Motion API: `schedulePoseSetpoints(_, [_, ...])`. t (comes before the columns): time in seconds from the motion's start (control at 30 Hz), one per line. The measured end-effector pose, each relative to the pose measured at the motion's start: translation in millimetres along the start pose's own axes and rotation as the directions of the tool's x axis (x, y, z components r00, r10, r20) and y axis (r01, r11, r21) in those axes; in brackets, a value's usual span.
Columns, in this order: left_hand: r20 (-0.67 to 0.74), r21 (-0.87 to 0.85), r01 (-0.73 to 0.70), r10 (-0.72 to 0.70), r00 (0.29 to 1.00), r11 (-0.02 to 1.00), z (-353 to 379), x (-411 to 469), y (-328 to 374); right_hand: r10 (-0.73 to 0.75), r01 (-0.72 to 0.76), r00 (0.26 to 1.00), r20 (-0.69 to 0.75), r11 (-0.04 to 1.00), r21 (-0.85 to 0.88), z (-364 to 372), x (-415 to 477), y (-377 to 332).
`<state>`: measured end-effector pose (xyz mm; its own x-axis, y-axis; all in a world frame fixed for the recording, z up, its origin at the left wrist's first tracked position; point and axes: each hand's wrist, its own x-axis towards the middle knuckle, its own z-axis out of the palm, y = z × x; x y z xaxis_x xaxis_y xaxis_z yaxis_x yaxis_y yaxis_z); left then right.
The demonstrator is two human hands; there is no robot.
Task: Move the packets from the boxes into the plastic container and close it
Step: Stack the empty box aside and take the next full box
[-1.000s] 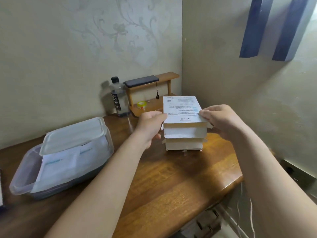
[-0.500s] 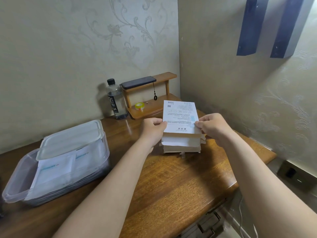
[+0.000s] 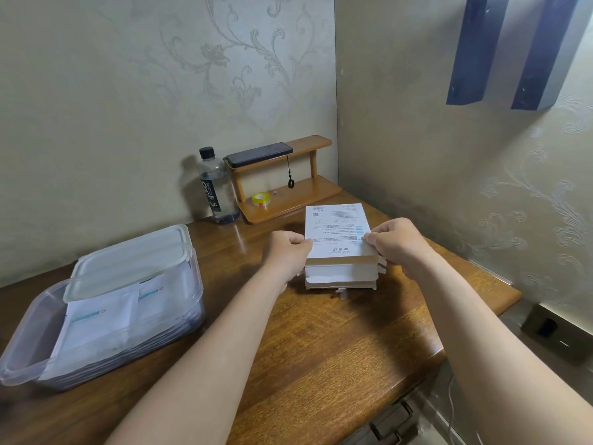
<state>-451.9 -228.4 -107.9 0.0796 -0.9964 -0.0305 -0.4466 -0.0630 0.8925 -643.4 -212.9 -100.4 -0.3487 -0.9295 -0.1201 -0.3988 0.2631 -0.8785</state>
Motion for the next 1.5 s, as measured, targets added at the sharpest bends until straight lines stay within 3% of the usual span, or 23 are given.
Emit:
schedulePoseSetpoints(0.3, [0.010, -0.017, 0.033, -0.033, 0.999, 0.999, -4, -1, 0, 0.005, -0.005, 1.000, -0.010, 0.999, -0.046, -3, -2, -1])
schedulePoseSetpoints(0.43, [-0.016, -0.047, 0.027, -0.028, 0.999, 0.999, -18, -7, 8, -0.096, 0.086, 0.990, -0.106, 0.992, -0.093, -14, -9, -13])
schedulePoseSetpoints(0.6, [-0.078, -0.080, -0.019, 0.012, 0.997, 0.997, -55, -24, 21, -0.247, 0.237, 0.963, -0.108, 0.967, -0.095, -11, -34, -52])
schedulePoseSetpoints(0.73, [-0.122, -0.073, -0.083, 0.074, 0.990, 0.994, -101, -45, 25, -0.372, 0.372, 0.928, 0.018, 0.928, -0.028, 22, -73, -98])
schedulePoseSetpoints(0.87, [-0.215, -0.053, -0.107, 0.093, 0.972, 0.993, -164, -68, 15, -0.501, 0.504, 0.846, 0.183, 0.863, 0.033, 75, -120, -144])
schedulePoseSetpoints(1.0, [-0.324, -0.109, -0.106, 0.065, 0.944, 0.988, -231, -95, -6, -0.551, 0.552, 0.781, 0.294, 0.829, 0.090, 137, -165, -183])
schedulePoseSetpoints(1.27, [-0.557, -0.081, 0.038, -0.077, 0.827, 0.996, -354, -165, -77, -0.561, 0.573, 0.643, 0.521, 0.804, 0.159, 261, -257, -228])
schedulePoseSetpoints(1.5, [-0.639, -0.099, 0.170, -0.194, 0.744, 0.980, -411, -207, -137, -0.501, 0.677, 0.544, 0.673, 0.736, 0.000, 337, -310, -228])
